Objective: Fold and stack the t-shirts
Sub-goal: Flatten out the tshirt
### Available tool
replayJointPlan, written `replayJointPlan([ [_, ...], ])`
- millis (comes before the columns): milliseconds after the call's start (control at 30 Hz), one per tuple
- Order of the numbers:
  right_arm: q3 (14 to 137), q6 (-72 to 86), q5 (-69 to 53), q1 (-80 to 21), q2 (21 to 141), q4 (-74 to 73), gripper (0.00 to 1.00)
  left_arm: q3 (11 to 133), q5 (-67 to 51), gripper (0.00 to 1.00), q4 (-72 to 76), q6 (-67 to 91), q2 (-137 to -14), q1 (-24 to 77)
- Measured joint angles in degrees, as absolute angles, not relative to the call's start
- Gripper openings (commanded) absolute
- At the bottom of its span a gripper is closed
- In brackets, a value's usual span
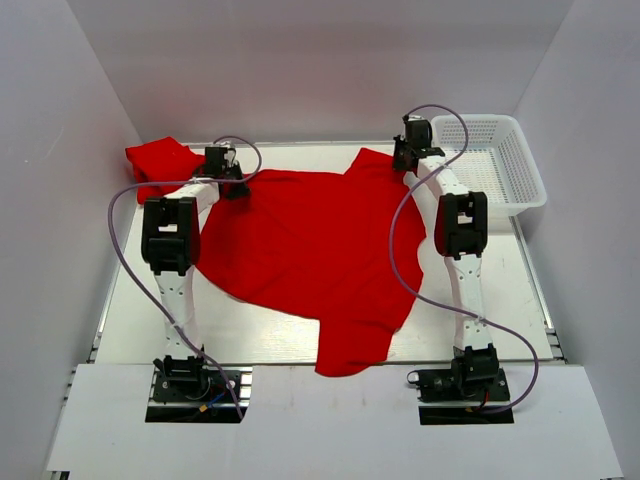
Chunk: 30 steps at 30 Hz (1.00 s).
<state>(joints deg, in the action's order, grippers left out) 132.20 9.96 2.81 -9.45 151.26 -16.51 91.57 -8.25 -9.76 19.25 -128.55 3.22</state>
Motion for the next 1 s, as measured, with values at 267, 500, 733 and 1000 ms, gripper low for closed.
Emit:
replayJointPlan([
  [267,121.14,6.98,-2.11,-9.39,140.62,-15.16,0.82,85.78,-11.31,0.66,-9.8,18.02,-123.42,3.66],
  [500,105.89,5.17,-7.42,-9.67,113.45,-13.39,0.73,79.61,-9.43,0.68,-15.03,15.55,-105.91,3.99],
  [733,73.32,7.64,-15.44,-13.02,90.67,-6.04,0.29,64.18,-2.07,0.22,-16.1,16.51,-83.35,3.97],
  [1000,48.53,11.16,-18.35,-20.62,88.79,-12.49,0.0,48.97,1.32,0.56,-22.37,18.85,-81.19,3.92],
])
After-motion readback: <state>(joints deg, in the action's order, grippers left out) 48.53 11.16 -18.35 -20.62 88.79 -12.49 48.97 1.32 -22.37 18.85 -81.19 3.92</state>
